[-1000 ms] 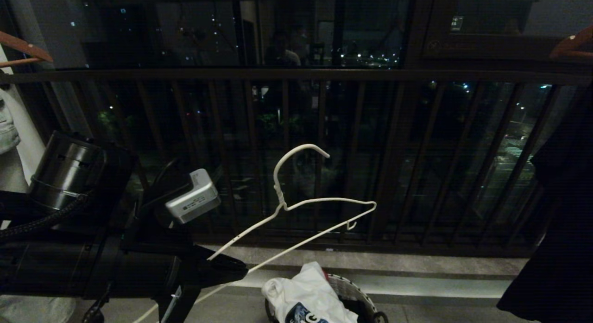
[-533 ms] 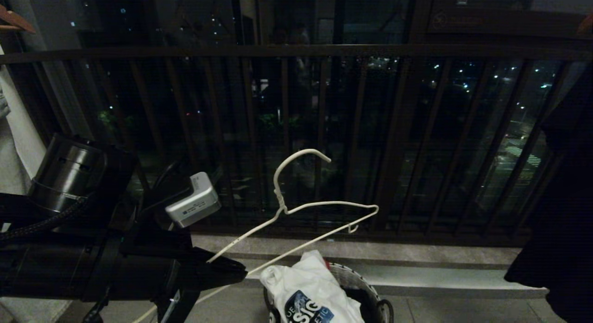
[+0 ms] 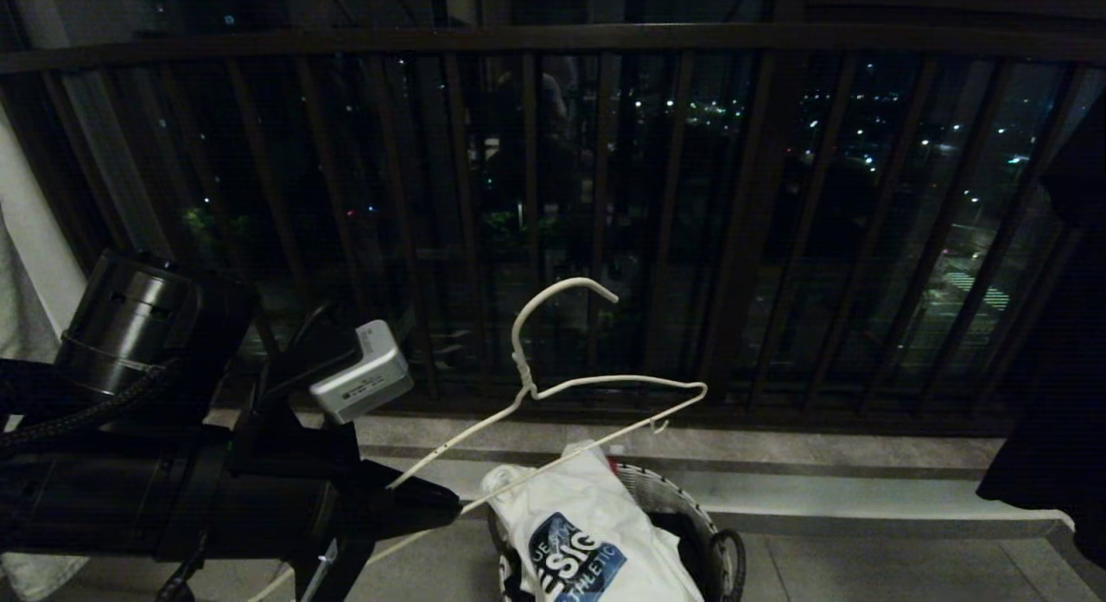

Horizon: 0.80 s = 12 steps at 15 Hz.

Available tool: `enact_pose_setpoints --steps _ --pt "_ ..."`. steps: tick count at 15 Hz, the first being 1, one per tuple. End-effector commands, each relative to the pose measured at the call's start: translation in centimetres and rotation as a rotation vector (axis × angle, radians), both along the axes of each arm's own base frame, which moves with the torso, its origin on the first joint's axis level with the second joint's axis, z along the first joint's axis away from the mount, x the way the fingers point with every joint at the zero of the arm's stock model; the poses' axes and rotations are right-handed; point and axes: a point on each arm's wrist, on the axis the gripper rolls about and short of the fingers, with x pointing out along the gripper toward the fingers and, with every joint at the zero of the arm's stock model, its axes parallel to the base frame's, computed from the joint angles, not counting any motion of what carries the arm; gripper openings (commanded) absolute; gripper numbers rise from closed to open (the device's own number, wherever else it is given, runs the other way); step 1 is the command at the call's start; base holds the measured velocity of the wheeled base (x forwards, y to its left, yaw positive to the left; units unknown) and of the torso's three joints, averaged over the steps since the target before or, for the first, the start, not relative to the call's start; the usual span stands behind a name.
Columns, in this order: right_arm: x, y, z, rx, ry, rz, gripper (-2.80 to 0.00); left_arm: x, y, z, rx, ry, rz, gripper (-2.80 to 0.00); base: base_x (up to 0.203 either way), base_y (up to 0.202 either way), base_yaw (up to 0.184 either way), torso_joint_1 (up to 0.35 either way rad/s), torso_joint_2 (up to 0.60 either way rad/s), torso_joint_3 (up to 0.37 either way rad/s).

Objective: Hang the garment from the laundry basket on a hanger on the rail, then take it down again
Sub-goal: Pick up clothes from the basket

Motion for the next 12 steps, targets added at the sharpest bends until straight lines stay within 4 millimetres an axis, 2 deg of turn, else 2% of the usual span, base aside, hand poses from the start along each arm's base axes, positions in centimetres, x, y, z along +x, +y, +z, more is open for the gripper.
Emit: enact_pose_setpoints --steps 1,5,12 --pt "0.01 0.00 0.01 0.000 0.001 0.000 -2.80 -0.04 0.01 0.02 -0.001 0.000 -0.003 -2.80 0.000 0.000 0.000 -0.090 0.45 0.360" --pt "0.01 0.00 0.01 0.000 0.001 0.000 -2.80 -0.06 0.03 -0.05 0.006 -0.008 -0.010 -2.80 0.000 0.000 0.000 -0.049 0.40 0.337" --pt "0.01 0.00 0.03 0.000 -0.001 -0.001 -2.80 -0.05 0.02 0.02 0.005 -0.012 -0.011 -2.80 0.000 0.000 0.000 -0.003 0.05 0.036"
